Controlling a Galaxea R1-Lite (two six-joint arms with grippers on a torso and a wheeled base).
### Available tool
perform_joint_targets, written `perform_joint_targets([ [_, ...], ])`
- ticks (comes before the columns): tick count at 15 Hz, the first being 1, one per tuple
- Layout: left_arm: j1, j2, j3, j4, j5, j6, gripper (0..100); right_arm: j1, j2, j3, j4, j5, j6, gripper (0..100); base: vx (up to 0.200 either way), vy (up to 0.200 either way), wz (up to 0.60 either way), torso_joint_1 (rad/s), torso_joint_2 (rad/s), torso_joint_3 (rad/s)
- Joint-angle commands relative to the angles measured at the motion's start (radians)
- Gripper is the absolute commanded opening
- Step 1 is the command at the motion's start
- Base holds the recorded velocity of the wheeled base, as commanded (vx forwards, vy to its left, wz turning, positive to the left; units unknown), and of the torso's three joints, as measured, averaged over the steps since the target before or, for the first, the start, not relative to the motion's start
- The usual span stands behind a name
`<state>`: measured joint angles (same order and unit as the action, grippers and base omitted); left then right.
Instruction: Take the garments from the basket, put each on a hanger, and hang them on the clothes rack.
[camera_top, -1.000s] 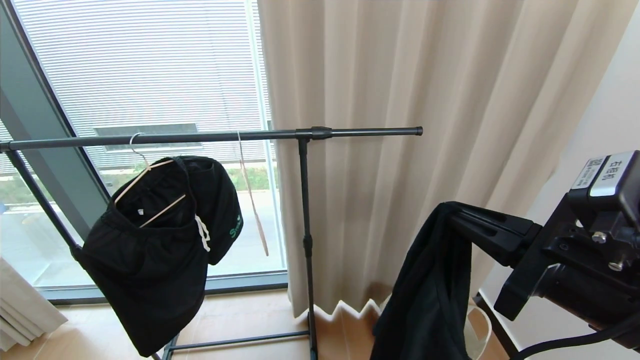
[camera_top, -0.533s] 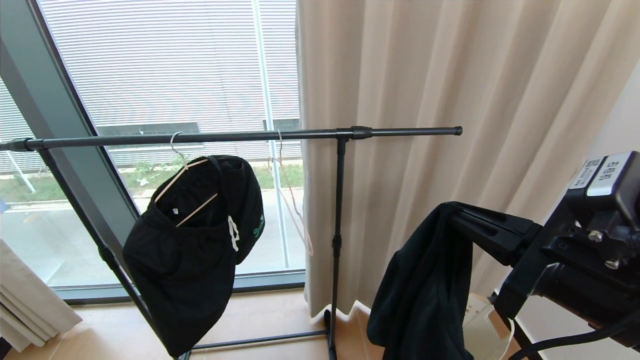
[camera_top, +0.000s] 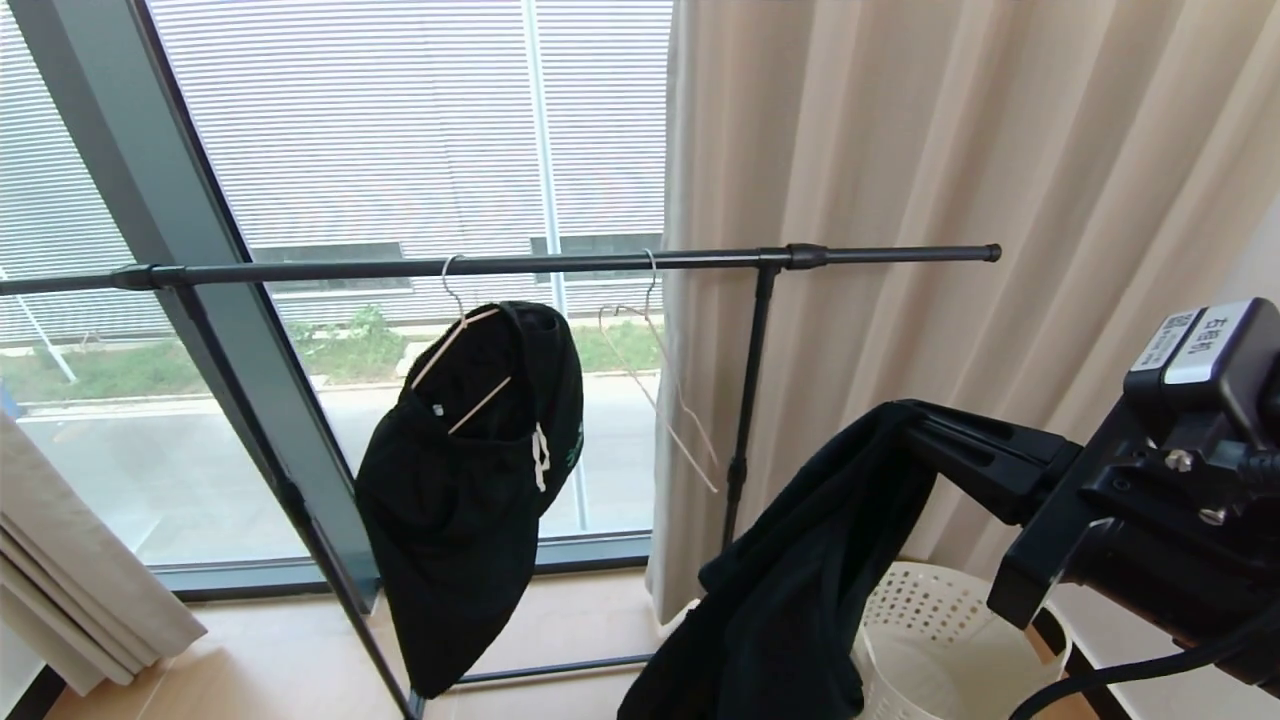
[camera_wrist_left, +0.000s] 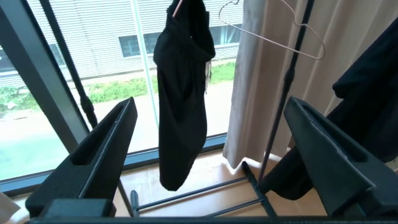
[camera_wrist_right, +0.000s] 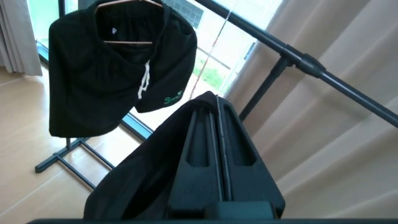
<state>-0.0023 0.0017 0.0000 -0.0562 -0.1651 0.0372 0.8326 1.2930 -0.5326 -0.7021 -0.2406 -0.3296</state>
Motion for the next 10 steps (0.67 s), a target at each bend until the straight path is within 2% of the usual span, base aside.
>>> perform_joint_targets([
  [1,0.001,0.0,0.0,-0.001,-0.001,0.0,100,-0.001,0.002,0.0,0.0,0.001,0.0,0,0.0,0.2,0.0,-0.017,-0.01,0.002],
  [4,0.001,0.0,0.0,-0.001,-0.001,0.001,100,-0.001,0.002,0.002,0.0,0.001,0.0,0,0.0,0.2,0.0,-0.012,0.0,0.006],
  [9,0.001,0.0,0.0,-0.001,0.001,0.001,100,-0.001,0.003,0.006,0.0,0.001,0.0,0,-0.2,0.0,0.0,0.011,0.01,-0.001],
  [10,0.001,0.0,0.0,-0.001,0.001,0.001,100,-0.001,0.003,0.003,0.0,0.001,0.0,0,0.0,0.0,0.0,0.0,0.0,0.0],
])
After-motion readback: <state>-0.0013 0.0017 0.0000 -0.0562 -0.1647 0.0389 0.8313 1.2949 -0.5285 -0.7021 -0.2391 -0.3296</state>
